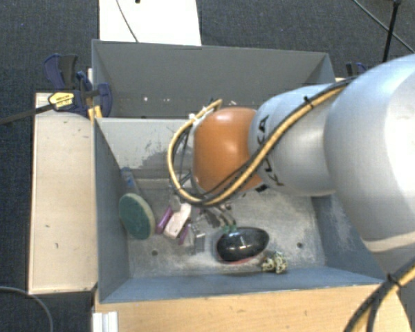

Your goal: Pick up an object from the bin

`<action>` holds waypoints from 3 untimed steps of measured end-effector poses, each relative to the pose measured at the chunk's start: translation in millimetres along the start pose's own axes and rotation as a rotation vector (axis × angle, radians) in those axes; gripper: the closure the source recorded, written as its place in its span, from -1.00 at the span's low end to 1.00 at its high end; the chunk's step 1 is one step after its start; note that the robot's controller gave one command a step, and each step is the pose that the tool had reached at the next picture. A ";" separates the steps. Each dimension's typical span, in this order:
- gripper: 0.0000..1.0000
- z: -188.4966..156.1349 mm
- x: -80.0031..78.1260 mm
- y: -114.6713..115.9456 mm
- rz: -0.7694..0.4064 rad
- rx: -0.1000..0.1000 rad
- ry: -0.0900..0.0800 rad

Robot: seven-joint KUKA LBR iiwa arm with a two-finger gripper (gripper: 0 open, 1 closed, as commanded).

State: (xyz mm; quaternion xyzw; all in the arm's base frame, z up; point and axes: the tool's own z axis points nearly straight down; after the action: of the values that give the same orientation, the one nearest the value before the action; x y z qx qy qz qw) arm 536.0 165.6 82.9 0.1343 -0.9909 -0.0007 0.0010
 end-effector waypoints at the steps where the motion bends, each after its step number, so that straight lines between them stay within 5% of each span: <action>1: -1.00 -32.1 -29.6 45.0 0.145 -0.002 -0.008; 2: -1.00 13.5 -20.3 13.1 -0.357 0.001 0.000; 3: 1.00 12.6 -21.0 13.8 -0.353 0.001 -0.002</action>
Offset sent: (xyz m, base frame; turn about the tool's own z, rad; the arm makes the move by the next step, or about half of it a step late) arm 0.0154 0.0488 0.0303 0.1462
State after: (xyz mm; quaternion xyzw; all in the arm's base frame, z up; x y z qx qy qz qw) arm 552.6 184.4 70.2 0.3062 -0.9520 -0.0007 0.0000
